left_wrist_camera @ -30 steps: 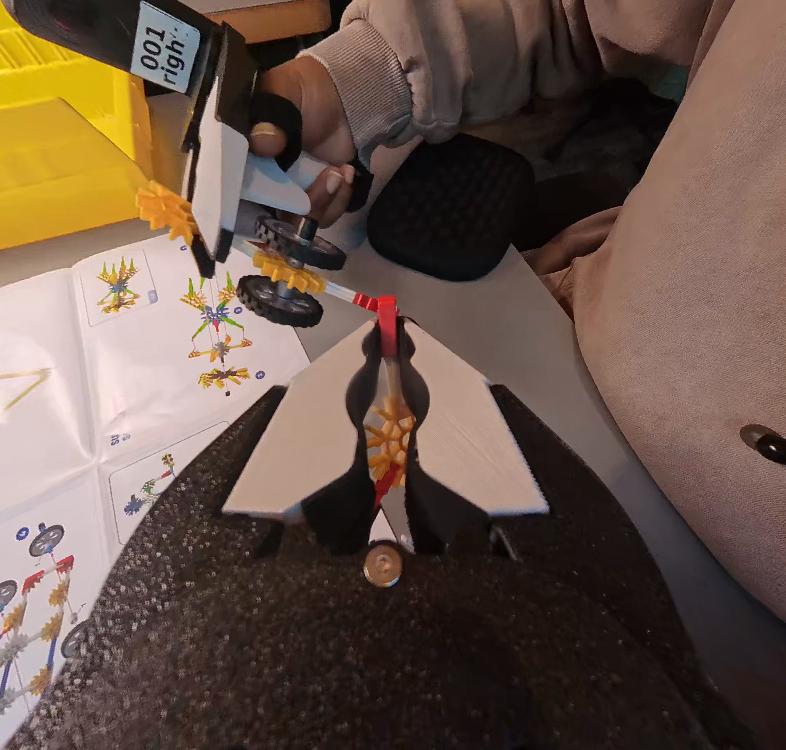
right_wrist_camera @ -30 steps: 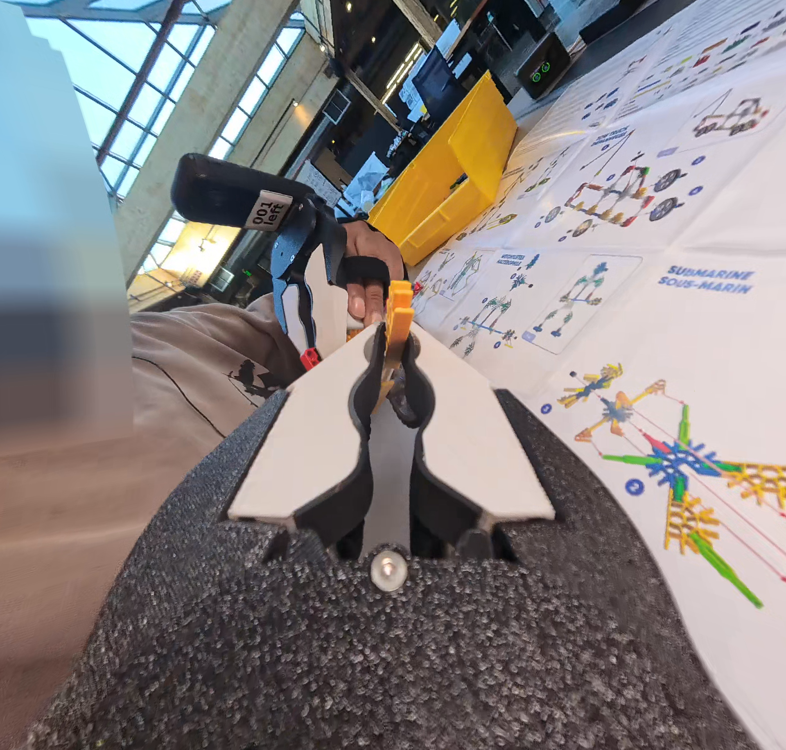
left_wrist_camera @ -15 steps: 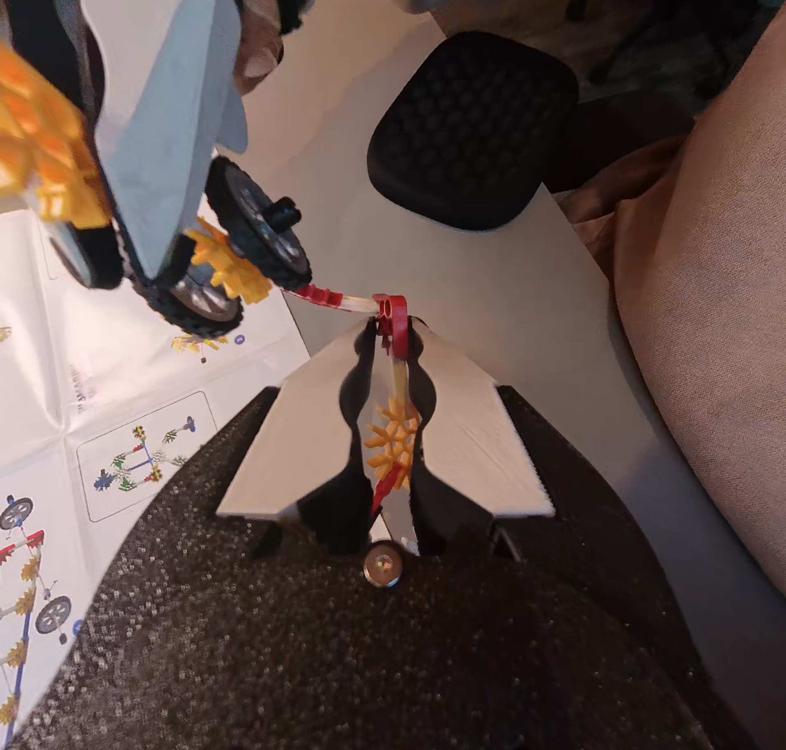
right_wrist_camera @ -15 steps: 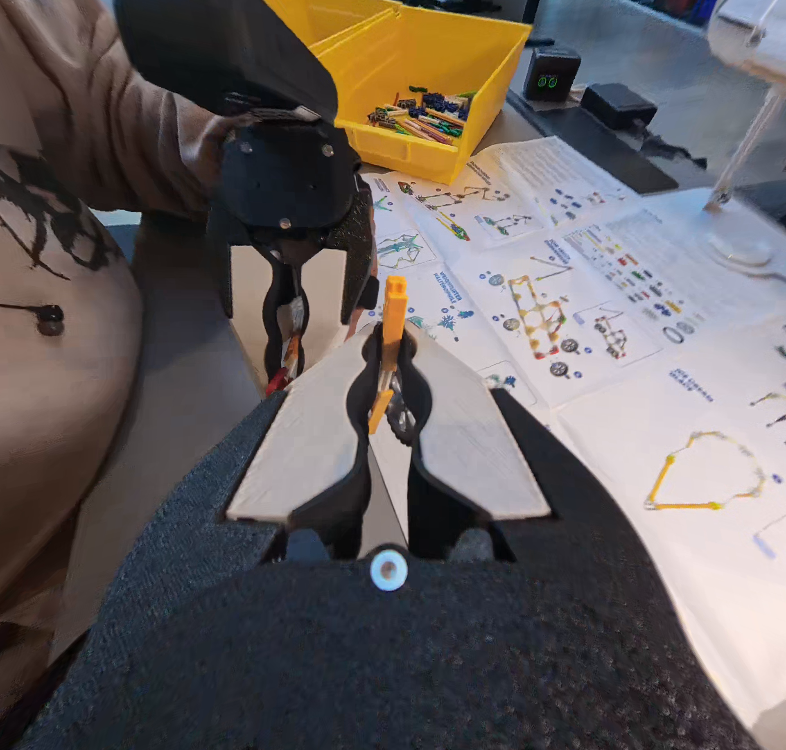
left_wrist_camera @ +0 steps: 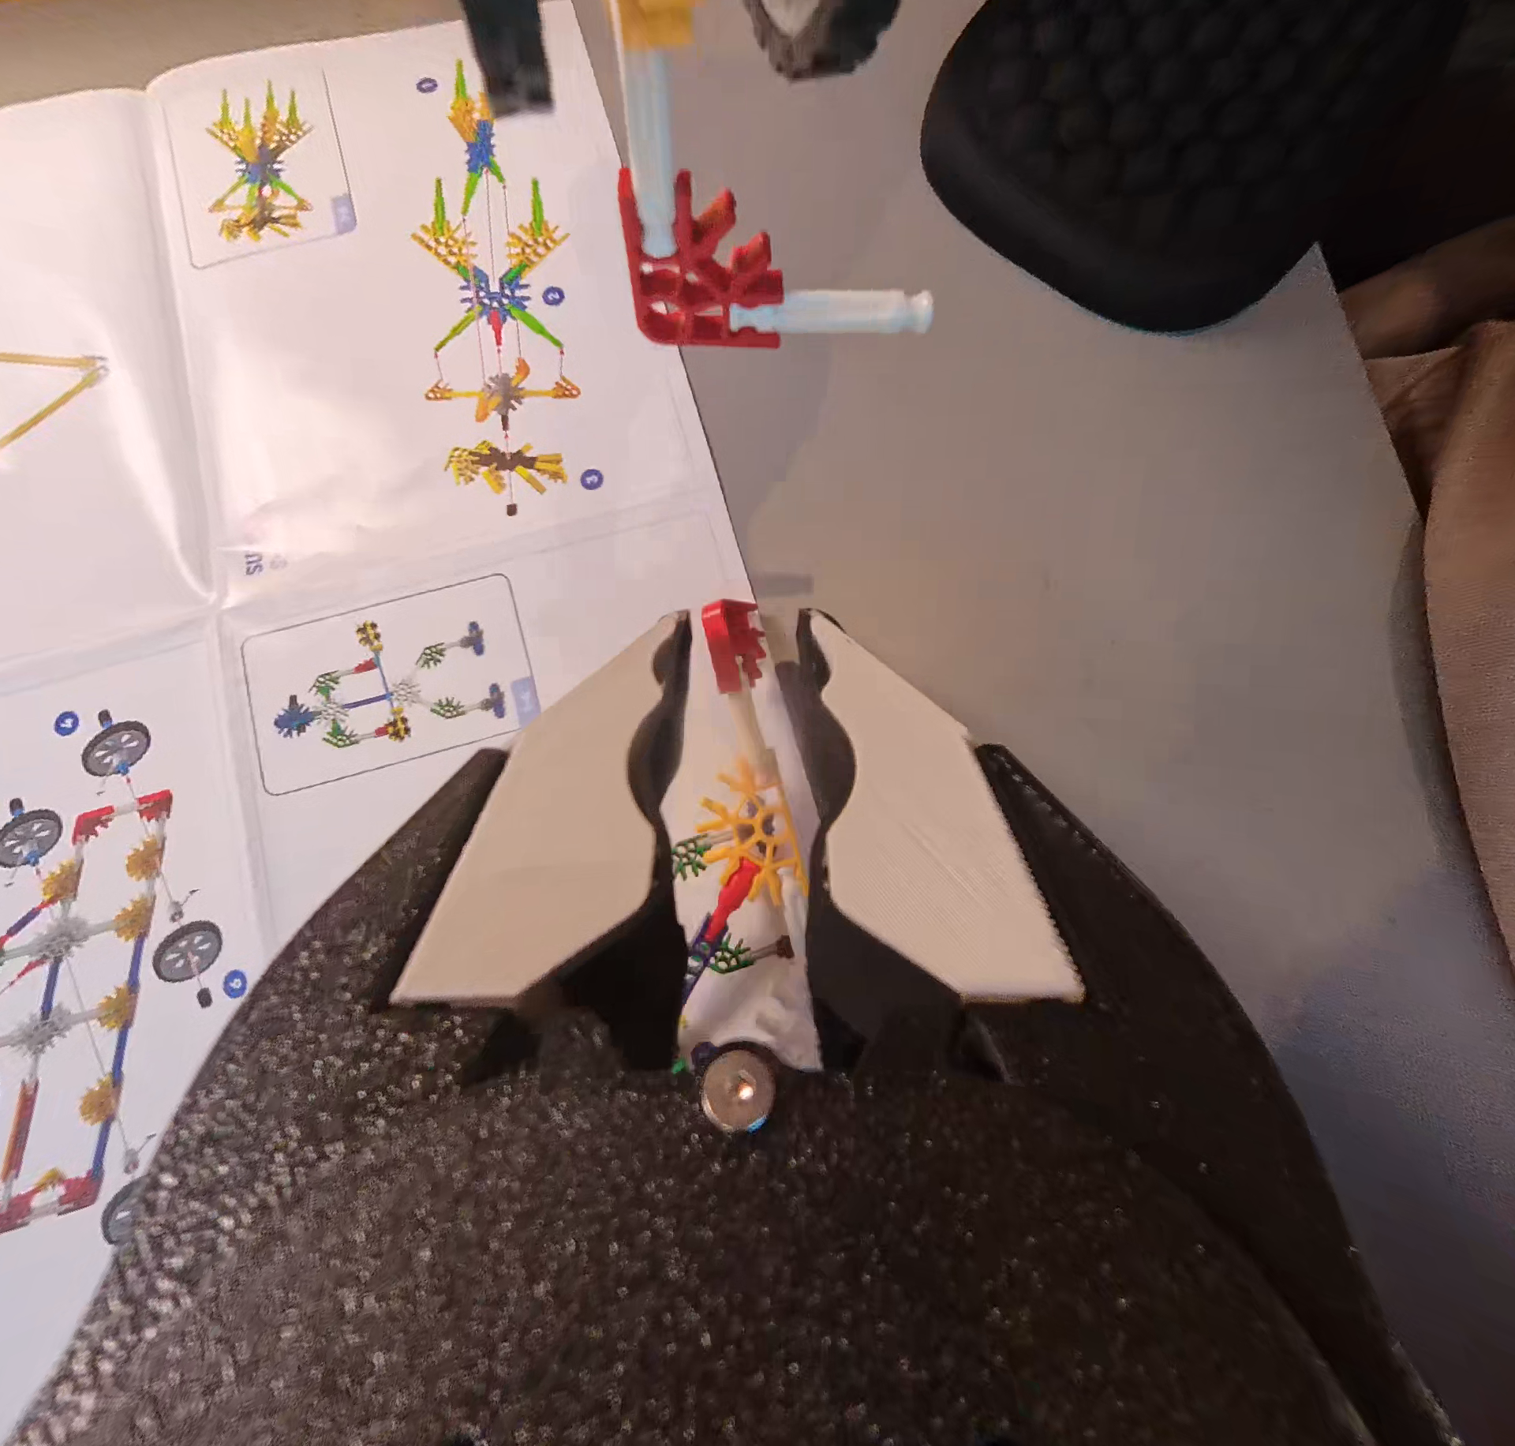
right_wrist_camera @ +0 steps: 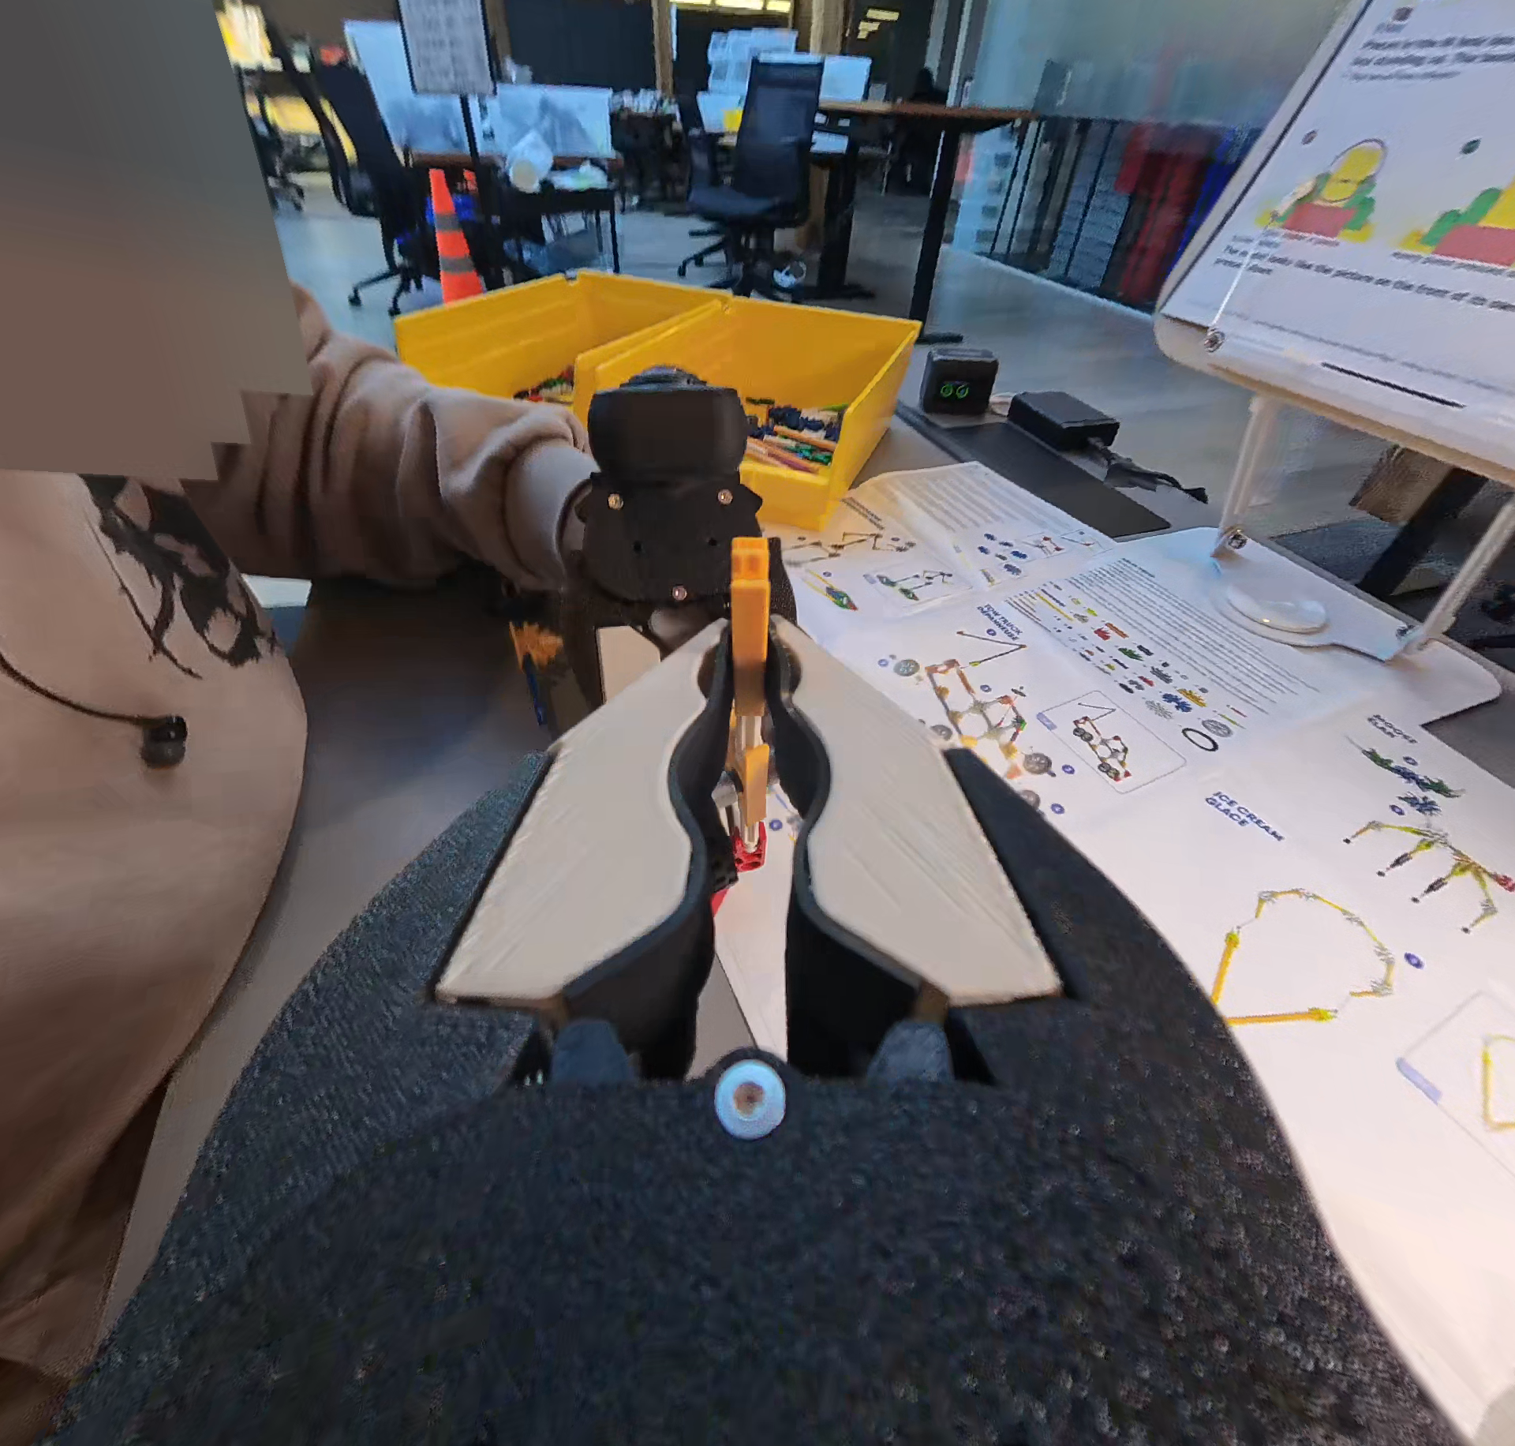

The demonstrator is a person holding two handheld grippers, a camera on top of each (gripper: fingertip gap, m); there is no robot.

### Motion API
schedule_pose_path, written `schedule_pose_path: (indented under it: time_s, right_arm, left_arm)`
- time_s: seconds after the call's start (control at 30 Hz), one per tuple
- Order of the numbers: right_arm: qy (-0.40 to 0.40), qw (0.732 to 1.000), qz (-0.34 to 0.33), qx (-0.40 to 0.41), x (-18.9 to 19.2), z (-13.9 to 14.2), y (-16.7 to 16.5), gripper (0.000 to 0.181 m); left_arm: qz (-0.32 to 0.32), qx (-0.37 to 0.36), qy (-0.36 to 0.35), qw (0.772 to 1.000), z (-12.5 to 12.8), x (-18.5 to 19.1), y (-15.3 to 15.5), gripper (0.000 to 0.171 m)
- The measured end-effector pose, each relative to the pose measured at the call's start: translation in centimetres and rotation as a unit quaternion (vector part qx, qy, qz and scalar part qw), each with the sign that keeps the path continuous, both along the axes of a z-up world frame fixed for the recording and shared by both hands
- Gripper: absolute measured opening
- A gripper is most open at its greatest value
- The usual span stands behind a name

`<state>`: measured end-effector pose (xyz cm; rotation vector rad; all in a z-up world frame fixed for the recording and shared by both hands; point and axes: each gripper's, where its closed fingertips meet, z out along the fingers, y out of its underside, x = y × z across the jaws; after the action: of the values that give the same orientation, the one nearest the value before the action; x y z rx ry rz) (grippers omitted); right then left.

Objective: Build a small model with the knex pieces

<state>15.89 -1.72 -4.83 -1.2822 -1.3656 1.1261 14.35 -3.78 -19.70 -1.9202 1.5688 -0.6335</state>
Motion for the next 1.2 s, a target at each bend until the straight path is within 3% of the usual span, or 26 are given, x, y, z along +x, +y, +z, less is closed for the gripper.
schedule_pose_path:
  time_s: [0.1,0.23,0.33,0.43,0.47,0.5,0.53,0.6,0.7,0.8,0.93,1.0,1.1,1.2]
  right_arm:
    - [0.057,0.997,-0.014,-0.044,0.5,1.5,1.4,0.004]
    - [0.123,0.988,-0.009,-0.088,0.3,3.4,2.3,0.004]
    - [0.184,0.975,0.043,-0.115,-0.7,5.5,1.1,0.004]
    - [0.232,0.956,0.116,-0.137,-2.3,7.1,-0.9,0.003]
    - [0.239,0.95,0.138,-0.145,-3.0,7.3,-1.5,0.003]
    - [0.242,0.946,0.156,-0.151,-3.7,7.4,-2.0,0.003]
    - [0.243,0.943,0.169,-0.153,-4.4,7.4,-2.3,0.003]
    - [0.234,0.941,0.183,-0.161,-5.6,6.9,-2.4,0.003]
    - [0.194,0.957,0.139,-0.166,-7.5,5.1,-0.4,0.009]
    - [0.133,0.978,0.072,-0.145,-8.4,2.5,2.2,0.036]
    - [-0.025,0.994,0.08,-0.074,-8.6,-3.0,1.5,0.046]
    - [-0.155,0.98,0.122,-0.039,-8.3,-7.5,-0.8,0.052]
    - [-0.322,0.934,0.141,0.057,-7.7,-14.4,-2.4,0.052]
    - [-0.366,0.911,0.158,0.104,-7.6,-16.8,-3.0,0.023]
  left_arm:
    - [0.007,-0.024,-0.041,0.999,2.1,0.2,0.6,0.032]
    - [0.015,-0.092,-0.151,0.984,7.6,-0.5,0.8,0.04]
    - [0.015,-0.16,-0.255,0.953,11.3,-1.3,0.3,0.048]
    - [-0.009,-0.234,-0.371,0.899,14.1,-1.7,-1.1,0.058]
    - [-0.027,-0.26,-0.401,0.878,15.0,-1.9,-1.9,0.051]
    - [-0.048,-0.277,-0.42,0.863,15.7,-2.1,-2.9,0.033]
    - [-0.056,-0.275,-0.425,0.861,15.8,-2.3,-3.5,0.016]
    - [-0.033,-0.237,-0.402,0.884,15.0,-2.8,-3.6,0.009]
    - [0.04,-0.186,-0.368,0.91,13.9,-5.4,-2.1,0.006]
    - [0.112,-0.141,-0.366,0.913,14.0,-9.6,-0.3,0.003]
    - [0.203,-0.052,-0.318,0.925,12.2,-15.0,1.8,0.003]
    - [0.234,-0.006,-0.267,0.935,10.5,-16.7,2.8,0.003]
    - [0.244,0.015,-0.212,0.946,8.5,-17.3,3.4,0.003]
    - [0.241,0.005,-0.216,0.946,7.7,-16.7,3.6,0.003]
